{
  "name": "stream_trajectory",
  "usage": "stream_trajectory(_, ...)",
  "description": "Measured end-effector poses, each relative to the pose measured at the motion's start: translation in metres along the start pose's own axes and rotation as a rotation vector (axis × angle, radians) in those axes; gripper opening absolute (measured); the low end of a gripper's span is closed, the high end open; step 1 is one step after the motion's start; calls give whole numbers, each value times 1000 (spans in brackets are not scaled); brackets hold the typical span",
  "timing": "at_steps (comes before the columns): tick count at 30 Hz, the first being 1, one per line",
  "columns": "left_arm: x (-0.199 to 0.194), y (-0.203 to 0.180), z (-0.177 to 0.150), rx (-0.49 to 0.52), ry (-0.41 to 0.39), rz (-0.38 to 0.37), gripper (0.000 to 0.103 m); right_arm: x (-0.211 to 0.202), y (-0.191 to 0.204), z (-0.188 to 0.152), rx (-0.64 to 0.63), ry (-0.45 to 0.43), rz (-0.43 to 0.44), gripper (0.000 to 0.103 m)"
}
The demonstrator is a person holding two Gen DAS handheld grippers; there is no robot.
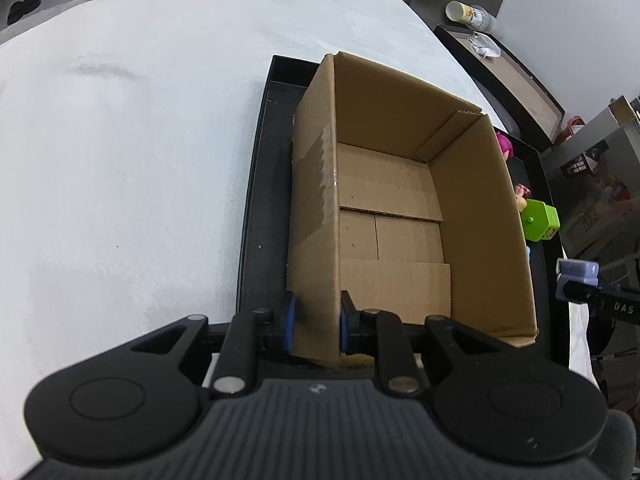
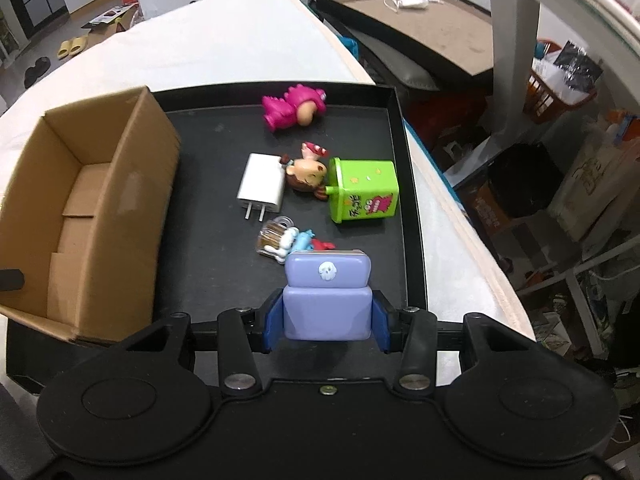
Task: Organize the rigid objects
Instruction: 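Grasp the lavender cube with the right tool and lift it toward the box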
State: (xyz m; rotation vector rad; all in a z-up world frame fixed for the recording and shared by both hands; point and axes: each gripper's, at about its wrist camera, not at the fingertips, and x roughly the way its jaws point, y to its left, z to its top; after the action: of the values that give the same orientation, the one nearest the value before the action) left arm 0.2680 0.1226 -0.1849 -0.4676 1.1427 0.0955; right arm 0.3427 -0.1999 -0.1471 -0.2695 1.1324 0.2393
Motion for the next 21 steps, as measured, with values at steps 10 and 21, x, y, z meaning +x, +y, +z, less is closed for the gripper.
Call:
stream_trajectory(10,4,3,2,17,7,-18,21,-26,38,10,-76,-51,-2,43)
stream_trajectory(21,7,5,0,24,11,-40,21,-46,79,26,-146,-109,17,43)
